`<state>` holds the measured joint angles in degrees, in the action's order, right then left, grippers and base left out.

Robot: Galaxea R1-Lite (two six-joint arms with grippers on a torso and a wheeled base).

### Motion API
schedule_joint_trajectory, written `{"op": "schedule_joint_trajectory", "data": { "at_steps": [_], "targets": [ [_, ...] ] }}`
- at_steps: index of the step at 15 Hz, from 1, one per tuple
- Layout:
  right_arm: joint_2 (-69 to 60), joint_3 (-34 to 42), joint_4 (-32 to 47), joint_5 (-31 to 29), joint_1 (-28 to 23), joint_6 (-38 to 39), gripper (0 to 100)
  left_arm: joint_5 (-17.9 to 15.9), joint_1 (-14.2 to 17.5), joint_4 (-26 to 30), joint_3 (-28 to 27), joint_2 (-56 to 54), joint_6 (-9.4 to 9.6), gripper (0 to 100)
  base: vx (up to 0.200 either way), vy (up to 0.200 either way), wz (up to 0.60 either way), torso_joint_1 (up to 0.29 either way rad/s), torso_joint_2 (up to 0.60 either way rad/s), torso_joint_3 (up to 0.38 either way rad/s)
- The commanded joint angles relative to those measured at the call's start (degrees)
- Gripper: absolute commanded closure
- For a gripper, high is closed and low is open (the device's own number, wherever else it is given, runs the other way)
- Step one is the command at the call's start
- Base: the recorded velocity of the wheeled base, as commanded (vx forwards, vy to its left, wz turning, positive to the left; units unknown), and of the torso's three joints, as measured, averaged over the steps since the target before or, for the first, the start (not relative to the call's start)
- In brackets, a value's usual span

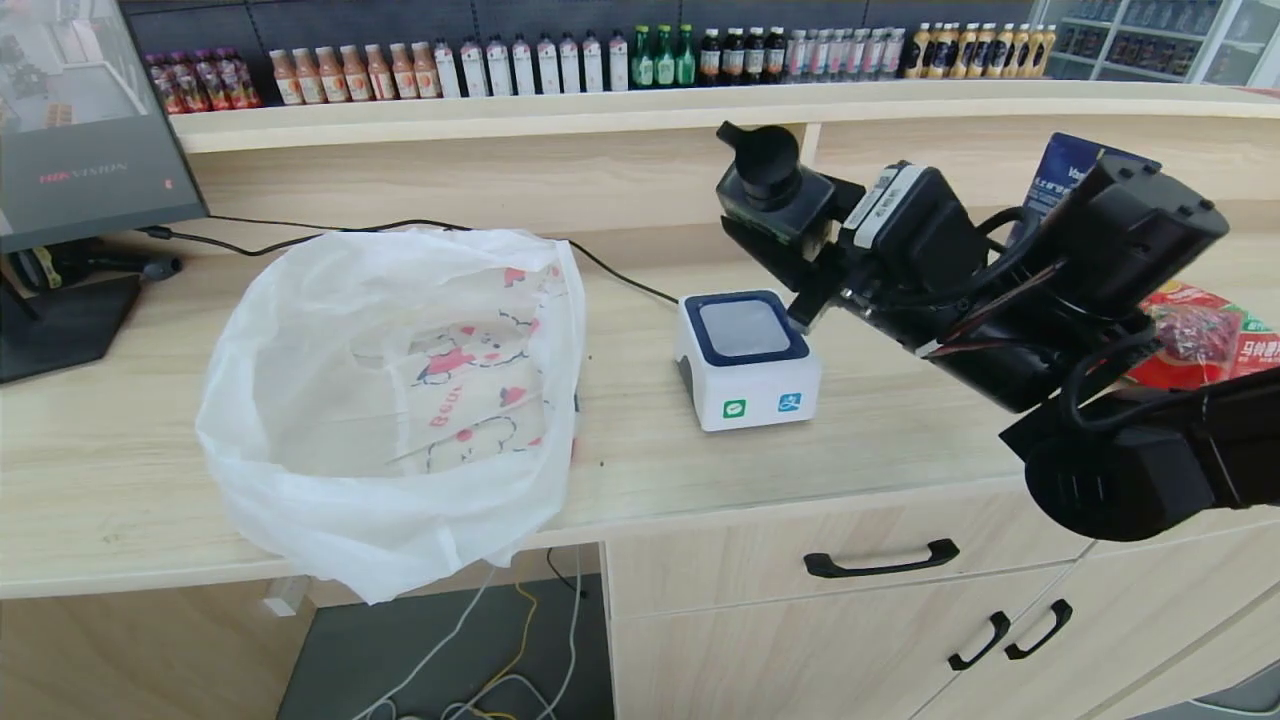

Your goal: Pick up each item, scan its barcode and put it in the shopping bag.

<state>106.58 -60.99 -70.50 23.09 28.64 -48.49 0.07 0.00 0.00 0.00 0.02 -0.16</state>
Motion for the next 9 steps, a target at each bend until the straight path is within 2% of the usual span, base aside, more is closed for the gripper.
{"op": "schedule_joint_trajectory", "data": {
  "at_steps": [1,9],
  "targets": [
    [2.5,0.1,-0.2,2.1,-0.5,-1.2,100,0.0,0.0,0.0,0.0,0.0,-0.02,0,0.000,0.000,0.00,0.000,0.00,0.000],
    [4.9,0.2,-0.3,5.7,-1.2,-3.6,100,0.0,0.0,0.0,0.0,0.0,-0.02,0,0.000,0.000,0.00,0.000,0.00,0.000]
  ]
}}
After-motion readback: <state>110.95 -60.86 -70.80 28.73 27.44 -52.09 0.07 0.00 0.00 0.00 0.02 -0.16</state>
